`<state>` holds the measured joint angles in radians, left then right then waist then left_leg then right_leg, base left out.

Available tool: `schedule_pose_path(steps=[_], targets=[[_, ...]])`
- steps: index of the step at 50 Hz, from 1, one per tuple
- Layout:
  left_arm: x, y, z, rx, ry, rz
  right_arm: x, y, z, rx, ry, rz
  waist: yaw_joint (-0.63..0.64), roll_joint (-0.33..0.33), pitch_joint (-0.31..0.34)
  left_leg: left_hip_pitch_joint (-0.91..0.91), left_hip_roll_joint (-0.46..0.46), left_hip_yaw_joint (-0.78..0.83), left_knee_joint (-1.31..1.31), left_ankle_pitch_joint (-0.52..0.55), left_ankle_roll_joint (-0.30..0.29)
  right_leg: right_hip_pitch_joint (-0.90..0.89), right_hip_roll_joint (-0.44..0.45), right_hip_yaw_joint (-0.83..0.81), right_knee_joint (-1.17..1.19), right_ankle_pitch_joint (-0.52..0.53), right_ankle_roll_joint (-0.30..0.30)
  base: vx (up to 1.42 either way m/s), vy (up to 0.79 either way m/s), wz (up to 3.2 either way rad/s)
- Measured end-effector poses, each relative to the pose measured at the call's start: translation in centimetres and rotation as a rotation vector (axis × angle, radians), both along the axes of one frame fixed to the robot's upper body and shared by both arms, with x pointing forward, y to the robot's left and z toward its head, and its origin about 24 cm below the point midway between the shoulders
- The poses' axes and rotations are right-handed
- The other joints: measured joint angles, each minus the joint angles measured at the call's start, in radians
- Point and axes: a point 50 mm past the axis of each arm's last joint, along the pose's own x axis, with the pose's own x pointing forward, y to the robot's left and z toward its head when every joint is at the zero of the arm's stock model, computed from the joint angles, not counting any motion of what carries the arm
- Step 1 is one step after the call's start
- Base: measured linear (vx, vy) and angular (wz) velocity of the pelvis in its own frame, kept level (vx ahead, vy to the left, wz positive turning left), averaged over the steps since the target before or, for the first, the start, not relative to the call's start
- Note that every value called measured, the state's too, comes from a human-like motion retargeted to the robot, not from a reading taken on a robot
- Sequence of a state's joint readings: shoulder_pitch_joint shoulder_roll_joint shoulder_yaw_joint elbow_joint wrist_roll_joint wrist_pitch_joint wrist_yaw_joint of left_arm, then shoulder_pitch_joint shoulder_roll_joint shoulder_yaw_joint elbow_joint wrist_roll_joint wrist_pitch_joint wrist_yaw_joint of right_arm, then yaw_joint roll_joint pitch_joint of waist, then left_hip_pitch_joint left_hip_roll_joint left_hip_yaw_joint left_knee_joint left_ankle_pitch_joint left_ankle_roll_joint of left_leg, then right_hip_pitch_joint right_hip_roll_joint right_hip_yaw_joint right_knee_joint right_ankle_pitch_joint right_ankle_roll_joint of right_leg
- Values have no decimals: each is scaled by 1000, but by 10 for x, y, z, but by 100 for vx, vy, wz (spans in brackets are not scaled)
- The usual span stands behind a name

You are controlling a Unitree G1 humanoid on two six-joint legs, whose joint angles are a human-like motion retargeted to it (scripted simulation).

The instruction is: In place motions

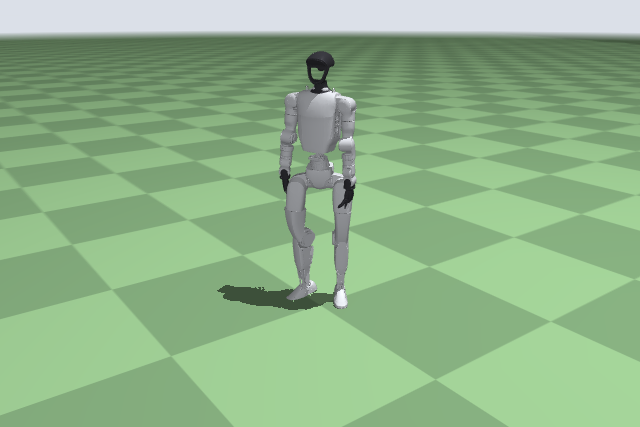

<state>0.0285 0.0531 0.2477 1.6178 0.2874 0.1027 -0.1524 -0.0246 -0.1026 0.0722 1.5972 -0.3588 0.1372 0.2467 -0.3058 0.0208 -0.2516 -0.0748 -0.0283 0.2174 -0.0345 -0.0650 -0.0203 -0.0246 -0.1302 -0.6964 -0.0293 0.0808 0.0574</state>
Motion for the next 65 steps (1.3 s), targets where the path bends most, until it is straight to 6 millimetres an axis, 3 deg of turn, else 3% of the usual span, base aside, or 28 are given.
schedule_pose_path(steps=[18,33,65], targets=[[0,1,0,-1,5,7,-7,-3,1,-16,23,-45,83,-12,-5,12,9,90,-4,-16,-3,-30,6,91,22,-13,-8,1,0,-23],[-1,1,0,0,7,10,-3,0,0,-4,10,-23,21,-4,-4,3,4,27,1,-8,-1,-13,-4,27,12,-7,-1,1,0,19],[-3,1,1,-4,12,17,-5,0,1,-5,17,-22,25,-3,-12,6,8,41,-1,-11,-2,-16,5,38,11,-16,-7,0,0,0]])
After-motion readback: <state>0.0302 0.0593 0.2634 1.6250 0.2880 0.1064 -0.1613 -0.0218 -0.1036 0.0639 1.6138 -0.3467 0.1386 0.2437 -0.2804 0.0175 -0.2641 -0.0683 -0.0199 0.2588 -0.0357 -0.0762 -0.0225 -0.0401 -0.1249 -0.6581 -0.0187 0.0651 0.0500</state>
